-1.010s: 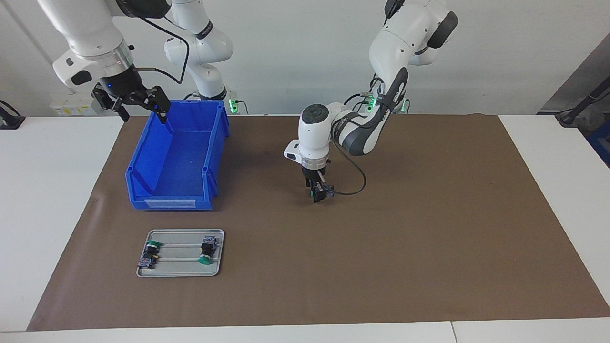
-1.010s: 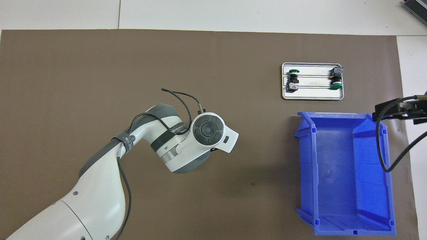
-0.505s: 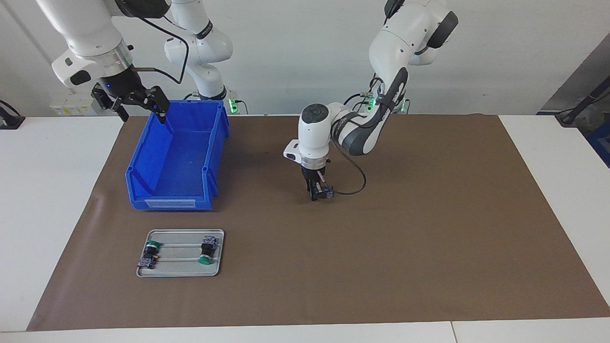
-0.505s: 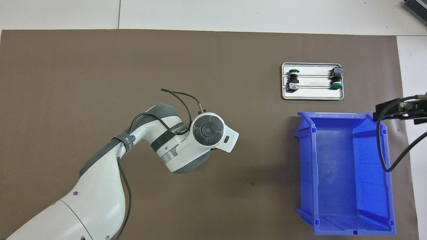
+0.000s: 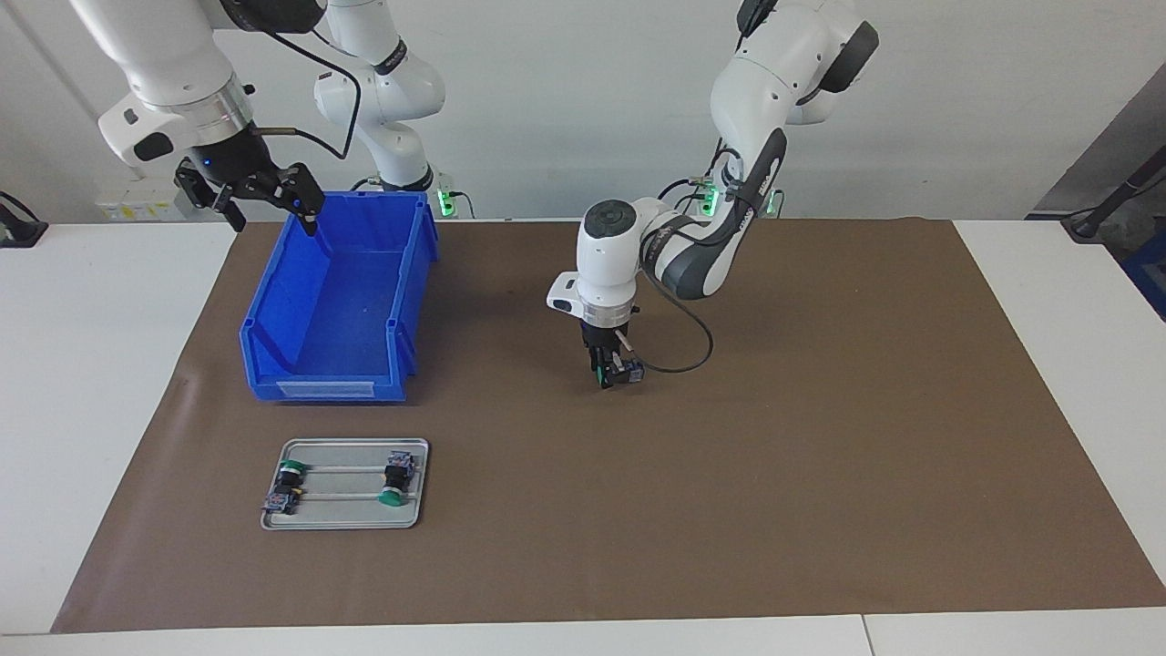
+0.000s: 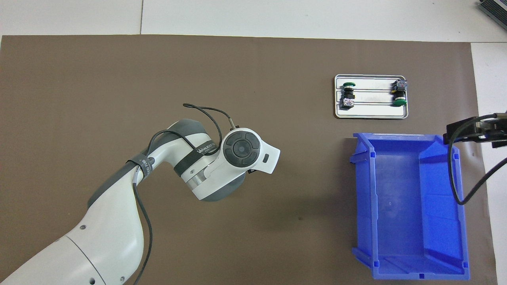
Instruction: Place and press button with both arms
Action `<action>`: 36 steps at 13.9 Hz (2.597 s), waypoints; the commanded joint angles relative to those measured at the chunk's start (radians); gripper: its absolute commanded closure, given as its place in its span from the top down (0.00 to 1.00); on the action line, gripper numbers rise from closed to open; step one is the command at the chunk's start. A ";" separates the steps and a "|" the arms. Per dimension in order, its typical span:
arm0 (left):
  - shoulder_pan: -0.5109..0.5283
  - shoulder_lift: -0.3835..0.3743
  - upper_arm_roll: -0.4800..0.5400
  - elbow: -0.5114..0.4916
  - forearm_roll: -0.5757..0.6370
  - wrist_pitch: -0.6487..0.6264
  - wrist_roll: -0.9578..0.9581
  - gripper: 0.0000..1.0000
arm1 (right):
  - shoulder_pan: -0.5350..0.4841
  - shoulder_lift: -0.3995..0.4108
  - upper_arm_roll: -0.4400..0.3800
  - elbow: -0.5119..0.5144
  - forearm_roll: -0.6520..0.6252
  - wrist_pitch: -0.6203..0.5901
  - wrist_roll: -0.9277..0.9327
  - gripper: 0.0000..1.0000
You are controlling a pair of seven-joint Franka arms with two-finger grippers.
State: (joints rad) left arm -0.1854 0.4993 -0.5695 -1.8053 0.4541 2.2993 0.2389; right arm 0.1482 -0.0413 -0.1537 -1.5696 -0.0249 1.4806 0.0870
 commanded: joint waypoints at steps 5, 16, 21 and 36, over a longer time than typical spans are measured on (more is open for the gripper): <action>0.084 -0.133 -0.007 -0.132 0.015 0.162 -0.024 0.00 | -0.016 -0.017 0.008 -0.012 0.016 -0.006 -0.030 1.00; 0.279 -0.186 -0.027 -0.363 0.014 0.684 -0.098 0.00 | -0.016 -0.017 0.008 -0.013 0.016 -0.006 -0.030 1.00; 0.355 -0.182 -0.026 -0.456 0.015 0.946 -0.161 0.00 | -0.016 -0.017 0.006 -0.013 0.016 -0.006 -0.030 1.00; 0.473 -0.081 -0.272 -0.106 -0.105 0.331 -0.236 0.00 | -0.016 -0.017 0.008 -0.013 0.016 -0.006 -0.030 1.00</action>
State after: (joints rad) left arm 0.2140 0.3521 -0.7509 -2.0003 0.4045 2.7512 -0.0006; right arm 0.1482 -0.0418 -0.1535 -1.5696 -0.0248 1.4806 0.0870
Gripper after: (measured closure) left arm 0.595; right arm 0.000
